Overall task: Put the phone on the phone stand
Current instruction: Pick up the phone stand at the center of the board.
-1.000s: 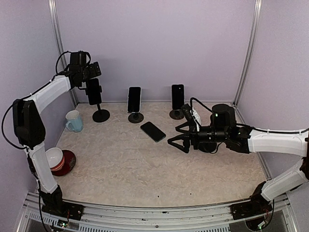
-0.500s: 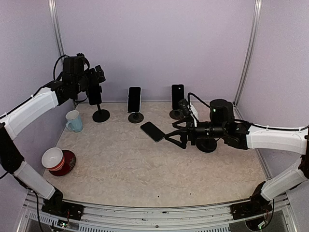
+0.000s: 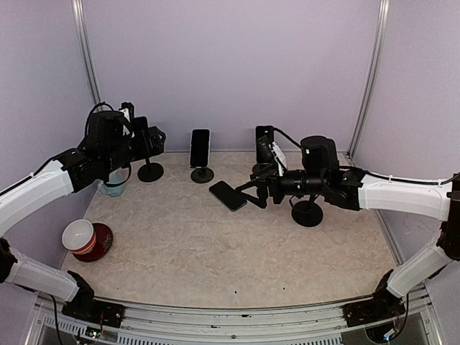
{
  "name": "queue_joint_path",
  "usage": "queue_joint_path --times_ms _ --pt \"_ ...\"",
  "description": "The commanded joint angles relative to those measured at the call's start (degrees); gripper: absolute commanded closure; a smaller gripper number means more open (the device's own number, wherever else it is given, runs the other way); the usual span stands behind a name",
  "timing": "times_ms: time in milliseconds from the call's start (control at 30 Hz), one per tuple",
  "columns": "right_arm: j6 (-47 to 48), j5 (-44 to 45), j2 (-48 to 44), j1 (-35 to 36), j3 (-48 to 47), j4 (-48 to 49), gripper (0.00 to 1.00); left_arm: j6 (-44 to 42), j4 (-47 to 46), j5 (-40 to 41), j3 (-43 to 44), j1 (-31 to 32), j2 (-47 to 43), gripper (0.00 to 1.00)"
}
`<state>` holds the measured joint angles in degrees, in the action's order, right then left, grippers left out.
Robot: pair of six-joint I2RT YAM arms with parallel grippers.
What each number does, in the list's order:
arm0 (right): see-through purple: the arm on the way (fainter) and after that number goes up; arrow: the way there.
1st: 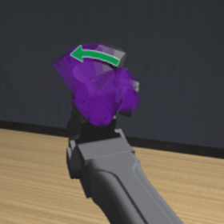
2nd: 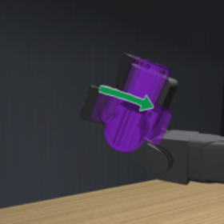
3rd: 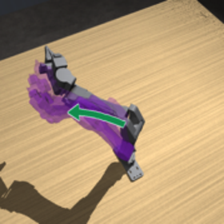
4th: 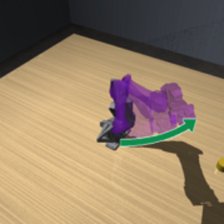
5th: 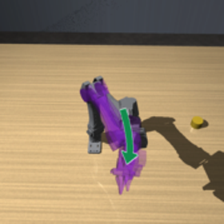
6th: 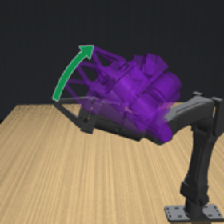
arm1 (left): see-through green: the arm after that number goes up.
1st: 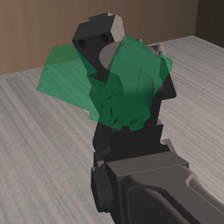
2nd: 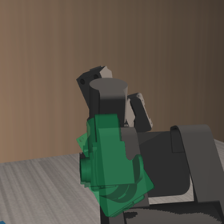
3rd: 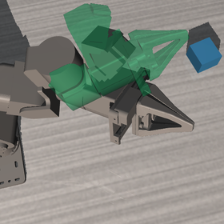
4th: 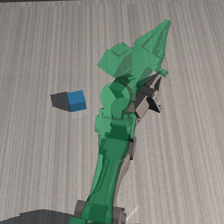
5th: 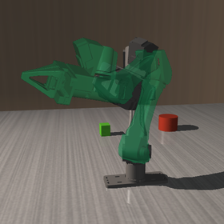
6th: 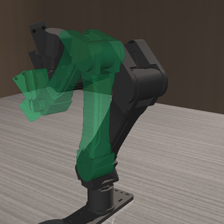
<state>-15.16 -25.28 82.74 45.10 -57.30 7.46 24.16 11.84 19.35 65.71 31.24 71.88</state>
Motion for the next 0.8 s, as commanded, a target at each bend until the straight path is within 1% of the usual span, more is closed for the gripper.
queue_joint_path --times_ms 0,200,400,567,767 --pt "-1.18 3.75 0.33 0.67 -3.49 -2.56 0.0 -0.89 -0.97 -3.4 -4.67 2.41 -3.02 0.01" --pt "-1.48 10.14 -1.0 0.69 -5.28 -5.03 0.0 -1.58 1.25 -8.03 -9.74 5.25 -6.12 0.01" --pt "-1.48 19.83 -4.02 -0.2 -6.1 -9.92 0.0 -3.55 5.29 -12.02 -12.82 9.18 -11.05 0.01" --pt "-3.14 22.66 -9.13 -5.19 -3.7 -11.32 0.0 -7.5 10.02 -16.84 -14.43 10.58 -14.03 0.01" --pt "-5.35 24.12 -15.22 -14.22 -1.54 -12.89 0.04 -10.81 8.58 -23.02 -19.09 10.68 -18.03 0.01"
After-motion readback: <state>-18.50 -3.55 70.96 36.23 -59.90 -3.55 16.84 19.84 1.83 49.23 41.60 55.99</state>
